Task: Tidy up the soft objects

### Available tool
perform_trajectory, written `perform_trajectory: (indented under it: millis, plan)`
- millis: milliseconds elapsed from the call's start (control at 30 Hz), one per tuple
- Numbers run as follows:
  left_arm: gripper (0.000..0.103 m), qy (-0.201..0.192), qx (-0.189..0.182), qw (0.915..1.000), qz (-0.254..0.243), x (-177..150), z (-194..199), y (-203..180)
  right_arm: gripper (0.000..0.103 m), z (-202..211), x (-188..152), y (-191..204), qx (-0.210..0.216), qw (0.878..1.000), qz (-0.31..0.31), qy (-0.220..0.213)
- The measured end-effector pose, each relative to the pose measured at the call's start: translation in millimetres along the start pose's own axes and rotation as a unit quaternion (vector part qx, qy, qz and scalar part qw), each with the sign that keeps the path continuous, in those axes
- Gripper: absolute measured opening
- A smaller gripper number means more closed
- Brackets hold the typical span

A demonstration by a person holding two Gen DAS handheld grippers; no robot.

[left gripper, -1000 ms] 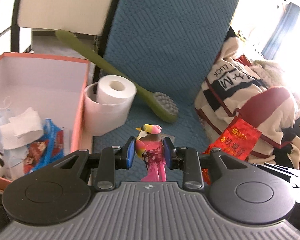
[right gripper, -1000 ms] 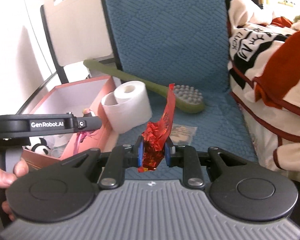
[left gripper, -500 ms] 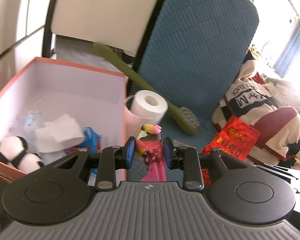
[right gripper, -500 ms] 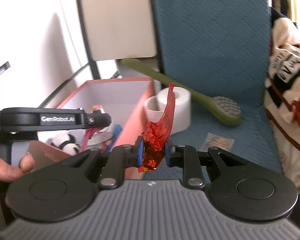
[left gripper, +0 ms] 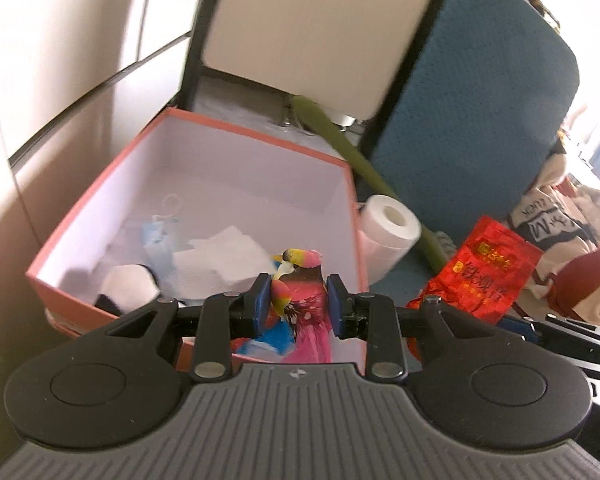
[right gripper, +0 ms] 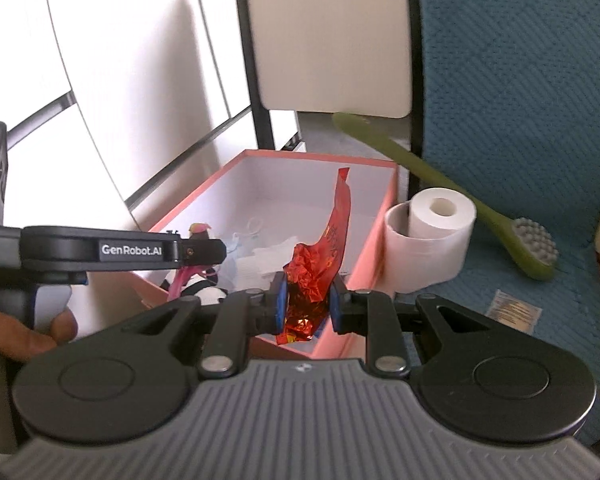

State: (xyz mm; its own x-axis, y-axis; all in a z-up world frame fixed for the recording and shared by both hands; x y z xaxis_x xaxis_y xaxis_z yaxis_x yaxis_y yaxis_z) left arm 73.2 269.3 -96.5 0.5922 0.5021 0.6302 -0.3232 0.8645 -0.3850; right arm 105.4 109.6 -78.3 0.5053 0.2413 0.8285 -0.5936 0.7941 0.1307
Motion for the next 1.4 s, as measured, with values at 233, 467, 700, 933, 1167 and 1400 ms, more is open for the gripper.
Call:
perform_trajectory:
  millis: [233, 467, 700, 933, 1167, 1400]
  plan:
    - [0.035, 0.006, 0.014, 0.9997, 0.017, 11, -10, 35, 0.024, -36, 6, 14, 0.012, 1.000, 0.011, 0.023]
    - [0.035, 0.022, 0.030, 0.9986, 0.036, 19, -35, 68, 0.024, -74, 13, 18, 0.009, 0.999, 0.018, 0.043]
    - [0.035, 0.039, 0.042, 0.9972, 0.048, 26, -62, 93, 0.025, -112, 15, 15, 0.002, 0.998, 0.018, 0.063]
    - [0.037, 0.048, 0.049, 0.9962, 0.053, 31, -75, 104, 0.025, -129, 14, 13, 0.000, 0.997, 0.015, 0.069]
    - [0.068, 0.039, 0.053, 0.9969, 0.043, 35, -67, 100, 0.047, -126, 18, 11, 0.015, 0.998, -0.004, 0.066]
    - [0.068, 0.018, 0.051, 0.9974, 0.046, 35, -46, 88, 0.055, -105, 23, 8, 0.017, 0.999, -0.006, 0.045]
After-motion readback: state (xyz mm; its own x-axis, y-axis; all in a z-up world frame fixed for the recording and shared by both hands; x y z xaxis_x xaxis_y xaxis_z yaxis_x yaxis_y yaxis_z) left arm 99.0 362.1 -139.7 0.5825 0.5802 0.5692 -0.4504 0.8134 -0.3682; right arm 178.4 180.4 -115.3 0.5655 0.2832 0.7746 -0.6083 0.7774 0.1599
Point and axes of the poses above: each gripper's, at about its wrist camera, not at the fingertips, and z roughly against the way its jaws point, y to its left, x to its top, the point moved 7 cm from there along -z, roughly the way its jaws point, and after that the axes turned 7 degrees about z, right-handed, at the moved point
